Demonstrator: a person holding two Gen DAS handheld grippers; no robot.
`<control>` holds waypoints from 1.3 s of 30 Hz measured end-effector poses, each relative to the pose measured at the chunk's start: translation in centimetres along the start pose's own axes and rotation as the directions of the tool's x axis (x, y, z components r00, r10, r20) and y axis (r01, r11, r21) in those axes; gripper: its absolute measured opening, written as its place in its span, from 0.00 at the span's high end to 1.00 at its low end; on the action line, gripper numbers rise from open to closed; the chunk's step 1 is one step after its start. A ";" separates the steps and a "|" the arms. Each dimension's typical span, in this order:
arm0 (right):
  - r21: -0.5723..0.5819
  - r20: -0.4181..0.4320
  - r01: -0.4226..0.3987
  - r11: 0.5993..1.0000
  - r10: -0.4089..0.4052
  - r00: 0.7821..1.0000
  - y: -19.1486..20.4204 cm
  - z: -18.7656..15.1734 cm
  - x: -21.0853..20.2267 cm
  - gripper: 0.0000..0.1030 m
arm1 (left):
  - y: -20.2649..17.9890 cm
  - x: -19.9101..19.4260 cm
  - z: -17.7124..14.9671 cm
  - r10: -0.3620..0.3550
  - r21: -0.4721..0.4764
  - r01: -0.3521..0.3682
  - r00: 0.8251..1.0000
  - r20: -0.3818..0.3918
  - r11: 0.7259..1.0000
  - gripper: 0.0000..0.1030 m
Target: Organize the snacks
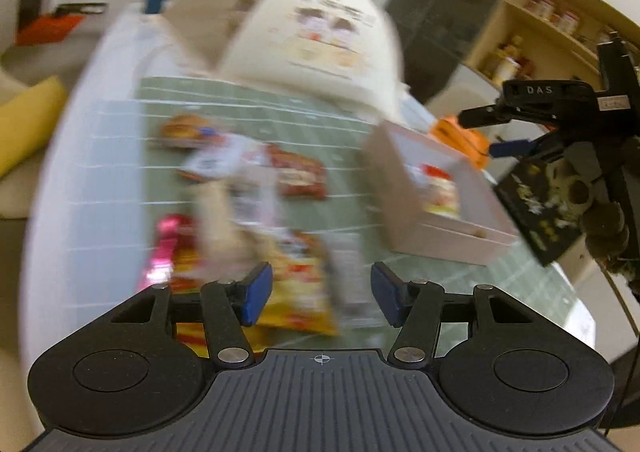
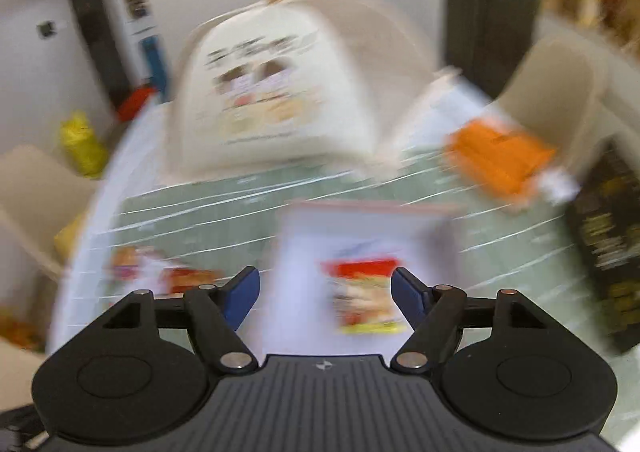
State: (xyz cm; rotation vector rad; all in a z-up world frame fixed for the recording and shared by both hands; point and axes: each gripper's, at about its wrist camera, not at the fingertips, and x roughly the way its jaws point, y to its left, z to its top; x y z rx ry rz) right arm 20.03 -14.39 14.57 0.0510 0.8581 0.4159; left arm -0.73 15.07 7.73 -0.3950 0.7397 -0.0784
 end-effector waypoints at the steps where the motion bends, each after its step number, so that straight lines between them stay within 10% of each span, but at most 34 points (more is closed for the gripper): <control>1: 0.018 -0.032 -0.062 0.998 0.063 0.998 1.2 0.0 1.3 0.22 | 1.0 -0.4 0.0 0.014 -0.017 -0.014 1.000 0.000 1.000 0.41; 4: 0.023 -0.123 -0.144 0.989 0.146 0.982 5.7 -0.1 6.3 0.22 | 3.3 -1.7 -0.9 0.032 -0.038 -0.033 0.999 -0.012 0.999 0.41; 12: -0.017 -0.220 -0.062 0.998 0.057 0.974 13.2 1.4 19.6 0.22 | 5.0 -2.9 -3.6 0.025 -0.022 -0.027 0.995 -0.094 0.999 0.42; 15: -0.004 -0.246 -0.030 1.000 0.029 0.969 13.2 0.7 21.4 0.40 | 5.4 -3.0 -4.1 0.019 -0.030 -0.022 0.995 -0.100 0.999 0.43; 19: -0.187 -0.251 -0.065 0.980 0.017 0.968 14.1 -2.4 17.8 0.70 | 5.8 -2.4 -3.5 -0.006 -0.058 0.002 0.997 -0.075 0.998 0.43; 29: -0.210 -0.322 -0.159 0.965 0.085 0.943 11.8 -11.5 8.4 0.73 | 2.1 -0.6 -0.8 -0.103 0.079 0.110 0.991 -0.088 0.991 0.43; 32: -0.148 -0.287 -0.146 0.978 0.099 0.953 10.2 -12.8 5.6 0.68 | 0.0 0.7 -1.8 -0.099 0.152 0.124 0.982 -0.159 0.981 0.43; 35: -0.085 -0.224 -0.085 0.993 0.064 0.973 8.3 -14.1 2.5 0.37 | -2.2 0.9 -3.2 -0.078 0.241 0.124 0.978 -0.193 0.962 0.43; 39: -0.028 -0.175 -0.027 0.999 0.021 0.984 6.4 -16.7 -0.6 0.35 | -4.2 1.0 -5.1 -0.006 0.334 0.079 0.976 -0.216 0.939 0.43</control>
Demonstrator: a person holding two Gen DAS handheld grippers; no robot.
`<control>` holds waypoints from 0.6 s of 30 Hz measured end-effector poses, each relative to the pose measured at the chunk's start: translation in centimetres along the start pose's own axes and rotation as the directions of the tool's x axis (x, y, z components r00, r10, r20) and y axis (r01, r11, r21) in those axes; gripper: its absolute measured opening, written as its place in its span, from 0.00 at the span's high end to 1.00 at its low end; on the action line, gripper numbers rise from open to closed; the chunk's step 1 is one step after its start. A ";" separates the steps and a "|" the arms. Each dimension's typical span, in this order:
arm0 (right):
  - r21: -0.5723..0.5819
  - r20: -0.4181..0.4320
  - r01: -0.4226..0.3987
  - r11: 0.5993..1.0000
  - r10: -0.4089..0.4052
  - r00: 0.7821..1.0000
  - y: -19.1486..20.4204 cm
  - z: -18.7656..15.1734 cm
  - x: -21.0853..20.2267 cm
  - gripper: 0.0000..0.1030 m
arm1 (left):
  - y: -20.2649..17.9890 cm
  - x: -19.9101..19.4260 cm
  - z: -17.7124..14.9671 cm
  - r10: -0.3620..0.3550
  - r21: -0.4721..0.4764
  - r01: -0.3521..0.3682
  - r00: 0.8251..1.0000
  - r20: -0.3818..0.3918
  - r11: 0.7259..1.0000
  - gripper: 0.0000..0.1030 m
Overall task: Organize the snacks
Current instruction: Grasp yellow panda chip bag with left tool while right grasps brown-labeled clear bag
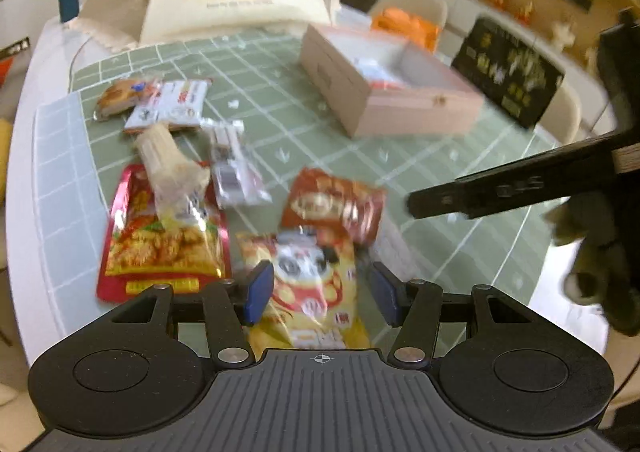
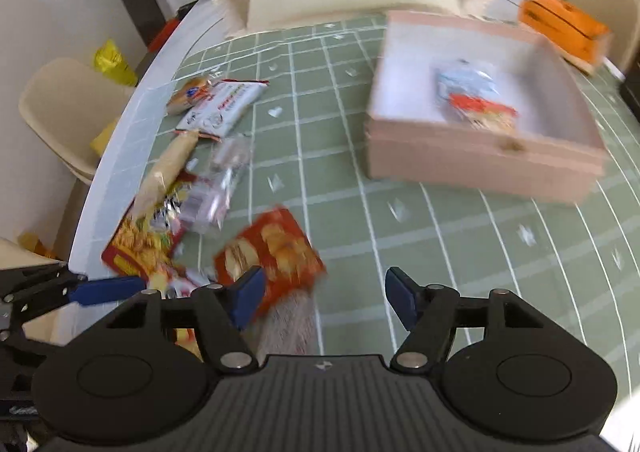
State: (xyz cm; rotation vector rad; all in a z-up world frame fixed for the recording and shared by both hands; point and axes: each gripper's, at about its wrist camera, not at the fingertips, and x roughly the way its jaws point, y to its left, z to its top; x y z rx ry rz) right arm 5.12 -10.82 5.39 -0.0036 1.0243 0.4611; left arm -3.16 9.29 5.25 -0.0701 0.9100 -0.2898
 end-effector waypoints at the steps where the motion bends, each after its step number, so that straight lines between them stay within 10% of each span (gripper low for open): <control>1: 0.012 0.000 0.003 1.000 -0.003 1.000 -0.3 -0.7 -0.3 0.35 | -0.6 0.1 -0.2 0.009 0.029 -0.009 1.000 -0.005 1.000 0.42; 4: 0.028 -0.002 0.014 1.000 -0.014 1.000 -0.9 -2.7 -0.6 0.35 | -1.2 0.6 -0.6 0.111 0.134 -0.110 0.994 -0.005 0.985 0.40; 8: 0.014 0.008 0.047 0.999 -0.047 0.999 -0.3 -4.1 -0.4 0.35 | 1.3 0.8 -0.1 0.166 0.045 -0.165 0.986 -0.032 0.985 0.38; 18: -0.264 0.032 0.014 0.964 -0.006 0.999 4.9 0.0 3.5 0.27 | 3.5 -2.0 -1.1 0.023 -0.065 -0.027 0.998 -0.054 0.998 0.40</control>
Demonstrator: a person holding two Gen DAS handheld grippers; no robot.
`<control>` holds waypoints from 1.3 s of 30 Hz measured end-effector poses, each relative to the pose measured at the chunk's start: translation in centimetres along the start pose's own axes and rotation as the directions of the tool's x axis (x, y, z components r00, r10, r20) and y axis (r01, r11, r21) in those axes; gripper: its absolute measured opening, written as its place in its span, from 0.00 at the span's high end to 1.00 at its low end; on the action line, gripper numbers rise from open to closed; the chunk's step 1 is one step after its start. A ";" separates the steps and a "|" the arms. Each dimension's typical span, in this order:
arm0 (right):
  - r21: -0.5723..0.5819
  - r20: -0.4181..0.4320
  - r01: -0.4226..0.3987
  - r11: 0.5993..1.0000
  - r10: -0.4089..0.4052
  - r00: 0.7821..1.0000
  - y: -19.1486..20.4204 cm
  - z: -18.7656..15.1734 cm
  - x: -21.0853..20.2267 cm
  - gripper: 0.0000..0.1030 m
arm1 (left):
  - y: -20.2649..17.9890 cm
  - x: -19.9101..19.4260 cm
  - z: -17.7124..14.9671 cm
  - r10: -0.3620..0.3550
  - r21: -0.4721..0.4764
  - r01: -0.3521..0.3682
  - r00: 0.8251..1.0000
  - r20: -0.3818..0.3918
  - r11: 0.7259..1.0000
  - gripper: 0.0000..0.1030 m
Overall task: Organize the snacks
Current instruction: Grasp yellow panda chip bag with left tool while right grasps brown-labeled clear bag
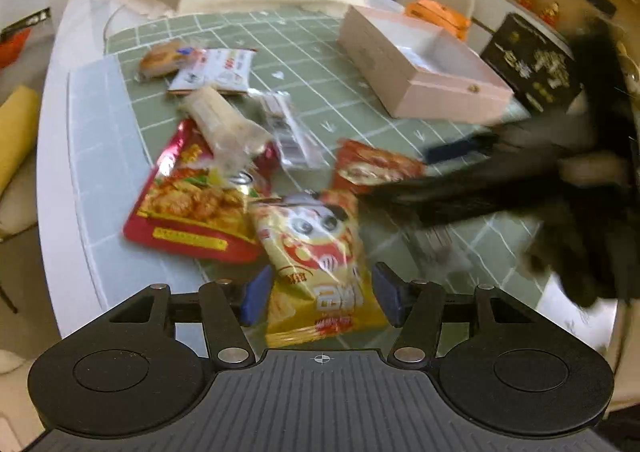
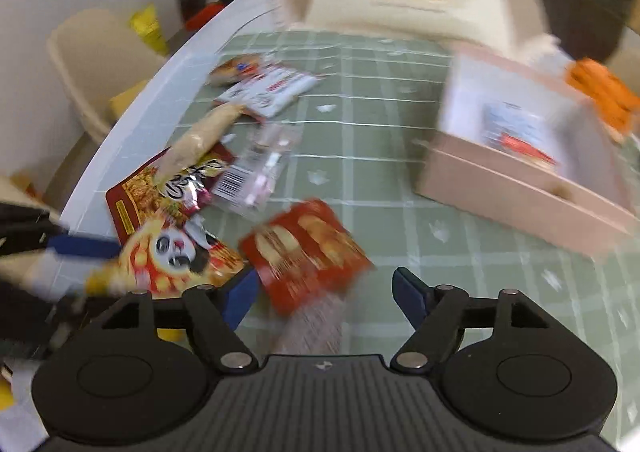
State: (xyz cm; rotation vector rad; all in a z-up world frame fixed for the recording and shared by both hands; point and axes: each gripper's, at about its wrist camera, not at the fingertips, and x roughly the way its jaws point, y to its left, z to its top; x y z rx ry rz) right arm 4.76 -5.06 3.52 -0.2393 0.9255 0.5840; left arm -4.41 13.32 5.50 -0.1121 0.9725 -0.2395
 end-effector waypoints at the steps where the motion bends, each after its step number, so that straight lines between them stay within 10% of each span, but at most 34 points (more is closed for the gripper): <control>1: -0.032 -0.031 -0.013 0.999 0.012 0.999 0.4 0.8 1.4 0.26 | -0.4 0.0 -0.1 0.015 0.025 -0.014 1.000 -0.006 1.000 0.40; 11: 0.099 -0.001 0.108 0.989 -0.108 0.994 -4.7 -0.1 -0.6 0.36 | -1.2 1.9 1.6 0.040 -0.044 -0.040 0.999 0.008 0.998 0.40; 20: 0.205 -0.019 0.175 0.963 -0.175 0.984 -7.1 -5.9 -3.3 0.31 | -5.3 5.5 2.1 0.054 0.130 -0.045 0.996 -0.067 0.991 0.40; 27: 0.143 0.021 -0.031 0.989 0.028 0.999 -2.7 -4.7 -3.5 0.55 | -3.3 3.0 1.6 0.082 0.036 -0.080 0.995 -0.050 0.996 0.53; 39: 0.035 -0.046 0.005 0.999 -0.003 0.999 0.1 -3.4 -0.4 0.68 | -3.0 4.5 1.8 0.074 -0.019 -0.075 0.996 -0.057 0.997 0.45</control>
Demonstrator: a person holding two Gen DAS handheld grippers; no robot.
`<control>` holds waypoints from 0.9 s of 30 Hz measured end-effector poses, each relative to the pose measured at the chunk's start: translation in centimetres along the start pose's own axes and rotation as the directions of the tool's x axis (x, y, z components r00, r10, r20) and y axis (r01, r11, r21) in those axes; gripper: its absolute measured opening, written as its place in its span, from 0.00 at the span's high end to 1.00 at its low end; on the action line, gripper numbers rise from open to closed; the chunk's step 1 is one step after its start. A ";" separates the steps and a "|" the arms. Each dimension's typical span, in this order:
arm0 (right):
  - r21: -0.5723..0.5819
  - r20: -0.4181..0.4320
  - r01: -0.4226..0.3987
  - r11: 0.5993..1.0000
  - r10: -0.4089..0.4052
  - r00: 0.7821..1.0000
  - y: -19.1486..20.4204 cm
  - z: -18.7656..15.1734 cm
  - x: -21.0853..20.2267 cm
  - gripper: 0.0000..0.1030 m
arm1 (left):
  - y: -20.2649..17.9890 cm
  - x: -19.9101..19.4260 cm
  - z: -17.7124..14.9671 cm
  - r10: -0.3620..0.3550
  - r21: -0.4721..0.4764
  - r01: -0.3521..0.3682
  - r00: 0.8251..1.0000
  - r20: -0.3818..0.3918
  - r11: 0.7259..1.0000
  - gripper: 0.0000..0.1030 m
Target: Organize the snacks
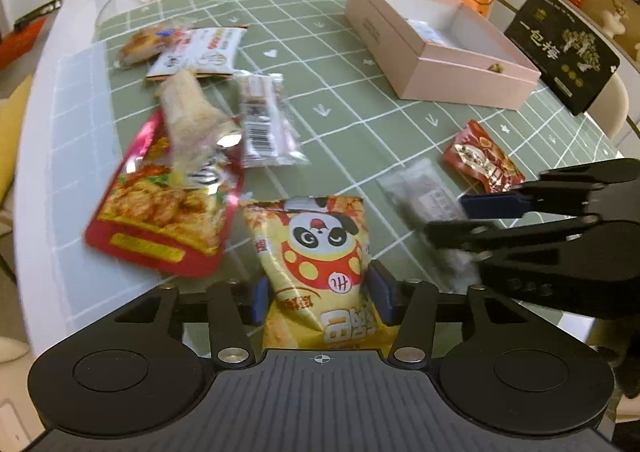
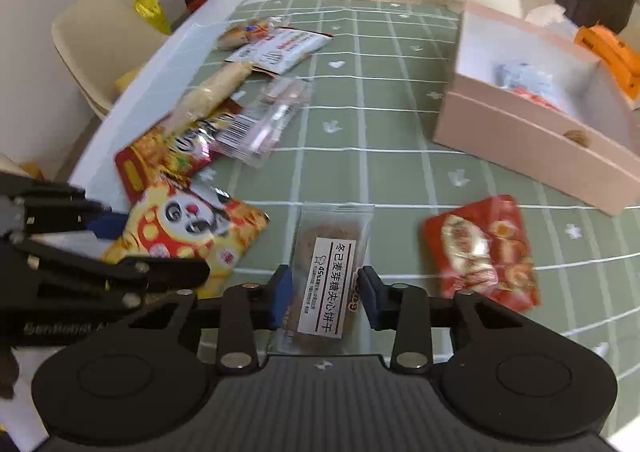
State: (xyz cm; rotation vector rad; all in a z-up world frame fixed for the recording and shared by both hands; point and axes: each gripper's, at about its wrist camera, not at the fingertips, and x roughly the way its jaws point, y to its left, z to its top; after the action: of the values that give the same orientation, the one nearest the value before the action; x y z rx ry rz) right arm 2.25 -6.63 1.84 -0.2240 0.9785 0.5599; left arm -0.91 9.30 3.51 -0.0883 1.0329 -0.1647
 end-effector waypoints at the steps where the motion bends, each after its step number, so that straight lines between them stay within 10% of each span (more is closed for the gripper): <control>1: 0.005 0.002 0.020 1.000 -0.020 1.000 -0.5 -0.2 -0.3 0.70 | -0.4 0.3 0.2 0.002 0.018 -0.003 1.000 0.005 1.000 0.45; 6: 0.059 0.000 0.041 0.997 -0.041 0.999 -3.3 -0.8 -0.9 0.71 | -2.0 1.3 0.8 0.002 0.112 -0.005 1.000 0.025 0.994 0.43; 10: 0.093 0.002 0.030 0.995 -0.030 1.000 -4.2 -1.4 -0.7 0.41 | -2.7 1.8 0.8 0.003 0.138 -0.011 0.998 0.058 0.990 0.45; 16: 0.033 0.049 0.069 0.997 -0.071 0.996 -2.9 -1.8 -0.5 0.65 | -1.9 2.3 1.5 -0.027 0.115 0.019 0.997 0.067 0.993 0.46; 21: 0.067 0.021 0.035 0.997 -0.036 0.999 -4.6 -2.3 -2.5 0.69 | -1.3 1.2 1.8 -0.107 0.043 0.103 0.988 0.109 0.994 0.67; 27: 0.160 0.050 0.047 0.986 -0.056 0.997 -8.4 -3.3 -7.0 0.69 | -3.0 -2.2 2.1 -0.185 0.072 0.175 0.965 0.185 0.982 0.68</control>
State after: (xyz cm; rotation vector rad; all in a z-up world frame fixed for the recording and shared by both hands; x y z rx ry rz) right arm 1.44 -17.50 5.32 -0.0914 0.9563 0.4363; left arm -0.48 6.69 6.88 -0.1450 0.8276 -0.3442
